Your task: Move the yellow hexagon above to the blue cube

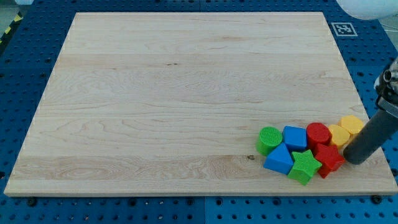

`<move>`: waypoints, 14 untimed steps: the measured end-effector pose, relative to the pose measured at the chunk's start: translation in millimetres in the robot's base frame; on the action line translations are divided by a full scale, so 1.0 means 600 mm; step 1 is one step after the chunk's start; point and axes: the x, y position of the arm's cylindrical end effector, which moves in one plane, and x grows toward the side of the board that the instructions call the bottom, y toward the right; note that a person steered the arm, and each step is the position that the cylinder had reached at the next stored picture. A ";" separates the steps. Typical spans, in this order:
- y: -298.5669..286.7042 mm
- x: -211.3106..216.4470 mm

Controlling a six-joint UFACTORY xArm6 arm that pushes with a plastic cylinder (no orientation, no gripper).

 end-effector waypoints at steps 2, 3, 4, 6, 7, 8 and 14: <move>0.000 -0.070; 0.024 -0.060; 0.060 -0.065; -0.017 -0.156; -0.036 -0.181; -0.068 -0.220; -0.024 -0.172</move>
